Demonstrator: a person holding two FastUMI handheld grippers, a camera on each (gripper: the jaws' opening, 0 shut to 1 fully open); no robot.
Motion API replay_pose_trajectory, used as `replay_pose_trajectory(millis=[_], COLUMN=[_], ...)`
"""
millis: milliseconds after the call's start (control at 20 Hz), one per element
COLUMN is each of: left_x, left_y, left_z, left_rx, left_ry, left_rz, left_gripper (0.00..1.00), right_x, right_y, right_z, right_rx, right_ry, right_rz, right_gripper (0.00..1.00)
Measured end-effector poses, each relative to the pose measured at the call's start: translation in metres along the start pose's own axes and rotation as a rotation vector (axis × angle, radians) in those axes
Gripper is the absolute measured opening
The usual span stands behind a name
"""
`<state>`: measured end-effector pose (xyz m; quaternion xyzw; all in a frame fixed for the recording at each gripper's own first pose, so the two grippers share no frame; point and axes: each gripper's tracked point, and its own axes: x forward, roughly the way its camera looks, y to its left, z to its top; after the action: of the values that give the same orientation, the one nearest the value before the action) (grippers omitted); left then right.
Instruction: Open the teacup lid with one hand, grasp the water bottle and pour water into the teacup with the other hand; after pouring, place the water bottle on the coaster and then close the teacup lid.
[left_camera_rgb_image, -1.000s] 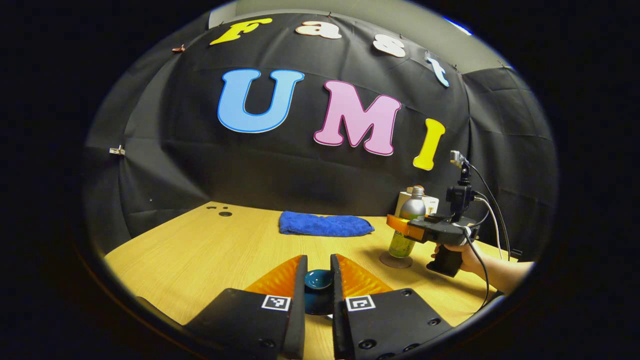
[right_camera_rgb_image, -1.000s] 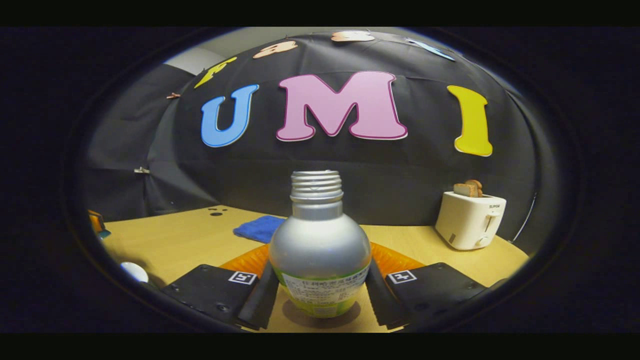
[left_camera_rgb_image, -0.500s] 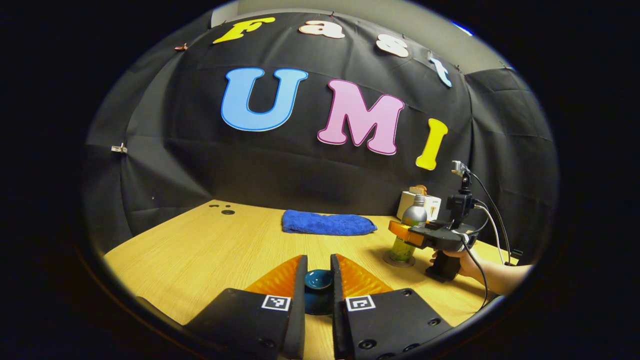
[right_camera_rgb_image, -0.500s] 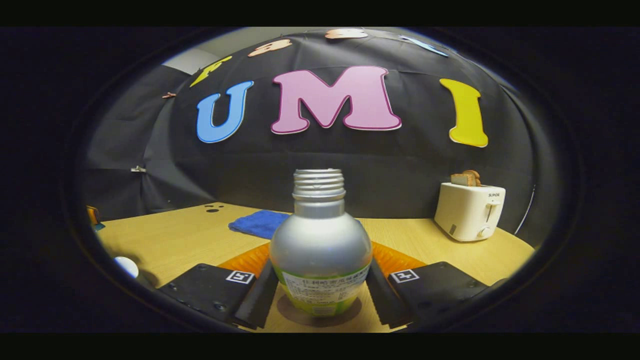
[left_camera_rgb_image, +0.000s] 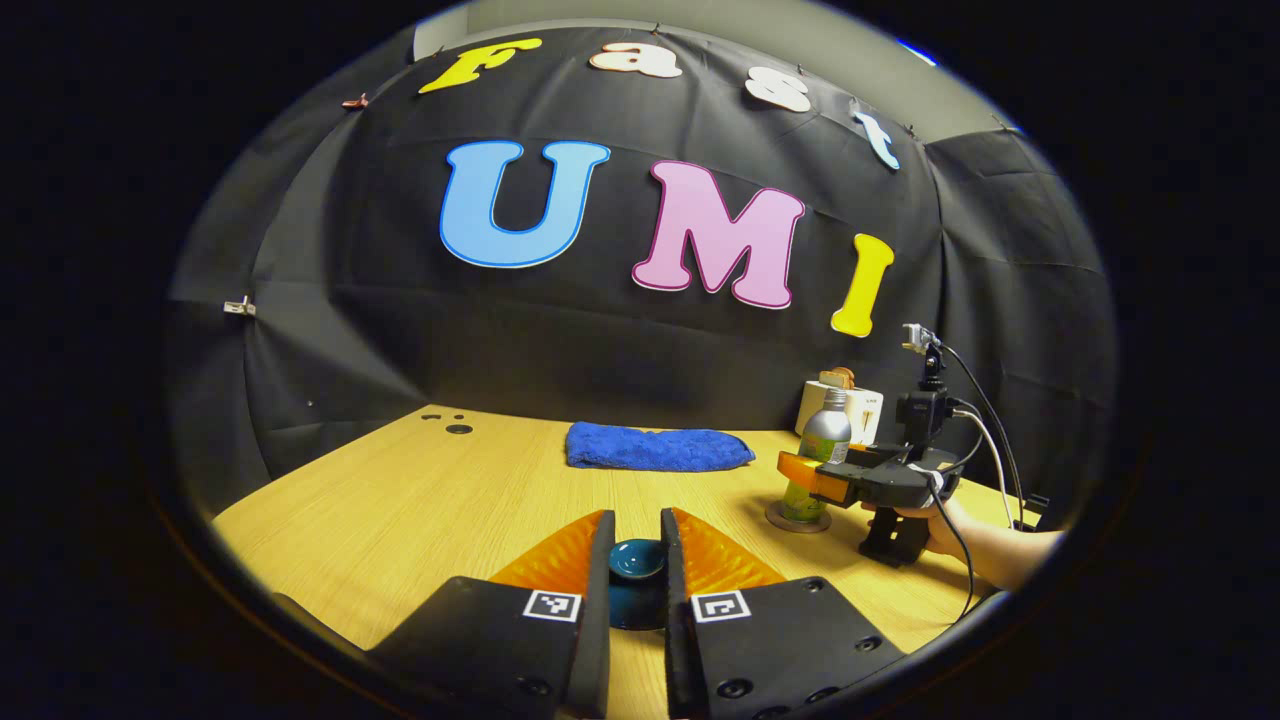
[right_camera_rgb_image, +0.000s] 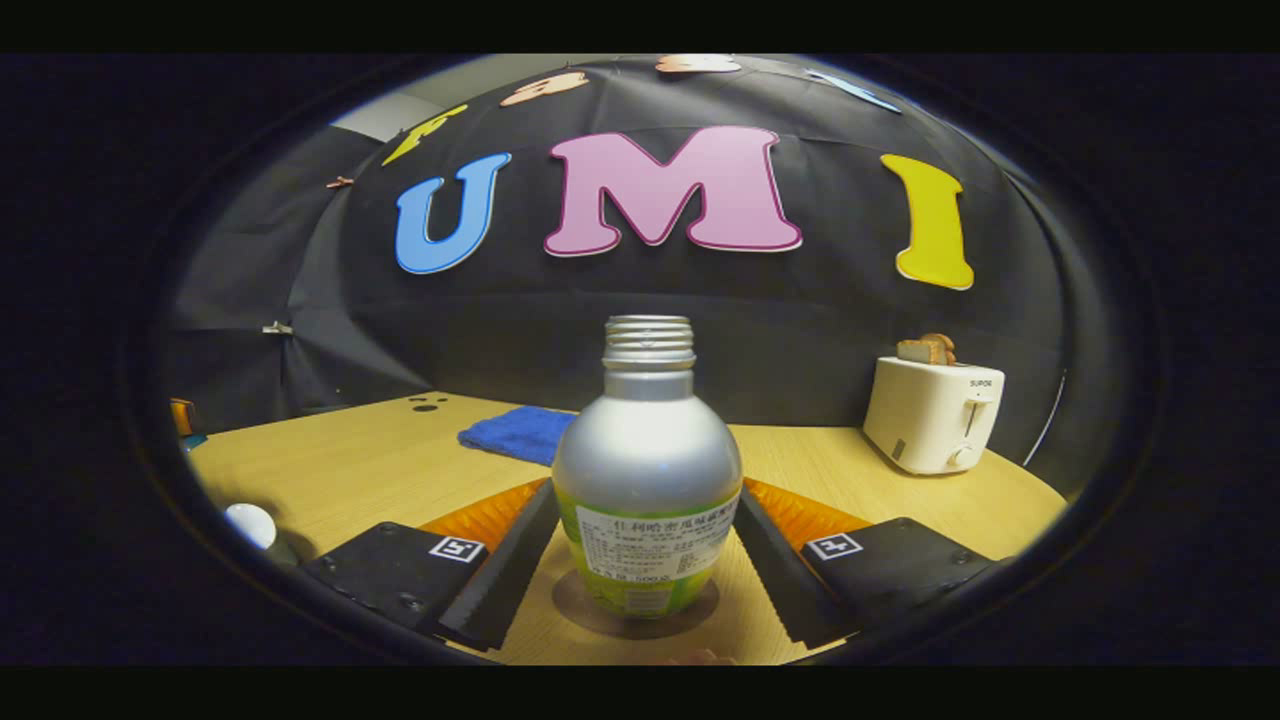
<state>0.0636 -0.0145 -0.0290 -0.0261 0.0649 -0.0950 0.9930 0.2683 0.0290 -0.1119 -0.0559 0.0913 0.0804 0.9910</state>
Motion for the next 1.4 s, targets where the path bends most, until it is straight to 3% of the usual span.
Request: replay_pose_trajectory(millis=[500, 700, 1300, 1400], left_x=[0.032, 0.04, 0.042, 0.041], left_y=[-0.031, -0.046, -0.056, -0.055], left_z=[-0.032, -0.057, -0.073, -0.074], left_rx=[-0.007, 0.013, 0.061, 0.064], left_ry=[0.074, 0.125, 0.179, 0.176], left_rz=[-0.073, -0.09, -0.087, -0.087], left_gripper=[0.26, 0.26, 0.24, 0.3], right_x=[-0.082, -0.116, -0.149, -0.148], right_y=[-0.002, -0.008, 0.011, 0.016], right_z=[0.016, 0.012, 0.007, 0.002], right_rx=[-0.064, -0.004, -0.021, -0.003], right_ry=[-0.022, -0.028, -0.027, -0.013], right_rz=[-0.024, -0.031, -0.008, 0.0], right_gripper=[0.98, 0.98, 0.98, 0.98])
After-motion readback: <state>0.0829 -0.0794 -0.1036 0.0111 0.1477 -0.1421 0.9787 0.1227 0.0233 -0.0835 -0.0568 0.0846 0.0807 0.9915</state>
